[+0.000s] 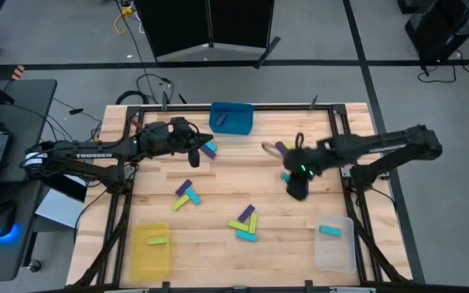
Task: Sort blocks
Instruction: Put the sky blue block into the white bin
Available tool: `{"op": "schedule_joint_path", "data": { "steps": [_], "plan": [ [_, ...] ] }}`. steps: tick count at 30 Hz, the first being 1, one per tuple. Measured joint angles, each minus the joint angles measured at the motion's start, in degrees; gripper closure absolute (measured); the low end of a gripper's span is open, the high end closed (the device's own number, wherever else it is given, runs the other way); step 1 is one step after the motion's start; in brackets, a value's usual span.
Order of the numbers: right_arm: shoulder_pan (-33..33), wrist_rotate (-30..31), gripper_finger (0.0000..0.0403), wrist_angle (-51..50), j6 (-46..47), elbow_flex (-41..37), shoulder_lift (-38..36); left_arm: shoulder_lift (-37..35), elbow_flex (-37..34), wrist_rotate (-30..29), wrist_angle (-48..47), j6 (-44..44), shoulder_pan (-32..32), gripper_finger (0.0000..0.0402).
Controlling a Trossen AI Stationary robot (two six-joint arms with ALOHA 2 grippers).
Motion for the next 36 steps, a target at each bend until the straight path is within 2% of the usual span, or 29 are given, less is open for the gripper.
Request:
{"op": "schedule_joint_path", "data": {
  "steps": [9, 17, 26, 36],
  "plan": [
    [24.68, 0.98, 0.0289, -7.43, 18.13, 0.73, 1.47, 0.02, 0.02, 11.46, 0.11, 6.12, 0.11, 0.0398],
    [38.56, 0.13, 0.0289, -8.16, 27.99, 0.64, 6.13, 0.15, 0.02, 18.73, -1.38, 13.58, -0.36, 0.0398],
    [45.84, -1.74, 0.0289, -4.88, 32.0, -0.11, 12.03, 0.15, 0.02, 22.77, -1.41, 16.52, -1.19, 0.0398],
    [47.21, -2.88, 0.0289, 11.09, 33.36, -13.28, 13.14, 0.15, 0.02, 22.05, -1.44, 17.45, -3.4, 0.0398]
  ]
}}
